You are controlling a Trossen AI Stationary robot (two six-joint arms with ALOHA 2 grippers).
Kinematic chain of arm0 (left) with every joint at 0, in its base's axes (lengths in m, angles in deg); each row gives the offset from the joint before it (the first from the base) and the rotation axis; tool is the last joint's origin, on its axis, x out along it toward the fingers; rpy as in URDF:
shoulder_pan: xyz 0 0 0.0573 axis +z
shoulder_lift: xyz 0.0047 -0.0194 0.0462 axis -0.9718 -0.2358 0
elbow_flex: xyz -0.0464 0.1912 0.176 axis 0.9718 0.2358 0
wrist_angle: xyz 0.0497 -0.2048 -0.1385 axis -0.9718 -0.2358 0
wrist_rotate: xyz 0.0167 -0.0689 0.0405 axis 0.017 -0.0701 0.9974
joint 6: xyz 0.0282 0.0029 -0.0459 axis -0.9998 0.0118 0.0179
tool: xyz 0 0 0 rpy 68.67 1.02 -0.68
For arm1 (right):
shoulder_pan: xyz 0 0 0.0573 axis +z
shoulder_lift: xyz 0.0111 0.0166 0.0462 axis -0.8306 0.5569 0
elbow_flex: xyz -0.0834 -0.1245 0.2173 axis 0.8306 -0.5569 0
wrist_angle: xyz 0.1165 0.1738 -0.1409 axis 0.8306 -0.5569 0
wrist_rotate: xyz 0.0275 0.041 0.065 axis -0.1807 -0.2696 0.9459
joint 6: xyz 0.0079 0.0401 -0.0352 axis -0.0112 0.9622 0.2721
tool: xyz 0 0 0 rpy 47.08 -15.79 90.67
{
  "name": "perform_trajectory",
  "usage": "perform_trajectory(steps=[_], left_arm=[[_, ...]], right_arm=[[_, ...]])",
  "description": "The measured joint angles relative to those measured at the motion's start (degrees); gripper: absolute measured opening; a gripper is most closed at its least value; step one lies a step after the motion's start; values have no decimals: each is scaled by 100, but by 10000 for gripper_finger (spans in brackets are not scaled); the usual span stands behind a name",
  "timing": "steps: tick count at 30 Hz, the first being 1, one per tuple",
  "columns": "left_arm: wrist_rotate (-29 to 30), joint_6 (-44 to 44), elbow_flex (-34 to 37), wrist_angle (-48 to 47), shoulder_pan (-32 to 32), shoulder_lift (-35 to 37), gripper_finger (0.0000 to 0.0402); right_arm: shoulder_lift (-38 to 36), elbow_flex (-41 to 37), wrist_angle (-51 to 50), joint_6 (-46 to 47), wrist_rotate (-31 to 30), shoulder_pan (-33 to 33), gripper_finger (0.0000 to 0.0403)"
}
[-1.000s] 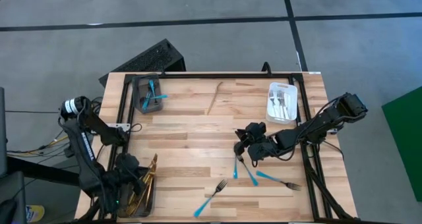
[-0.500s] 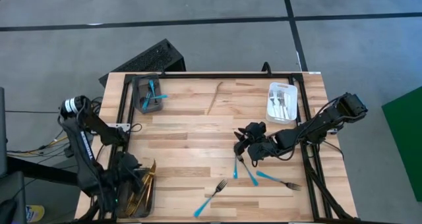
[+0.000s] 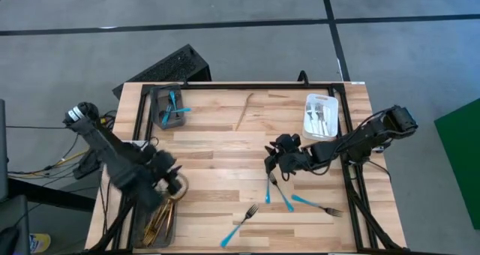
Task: Sort silverware by color (type)
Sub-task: Put the gold fork into the bottom black bin
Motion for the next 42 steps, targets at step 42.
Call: perform_trajectory(steps=[42], left_arm=[[-3422,-7418,-1838,5919,7034,-4364,125]], right_arm=[[-2,-2,-761,596,353,783,152]])
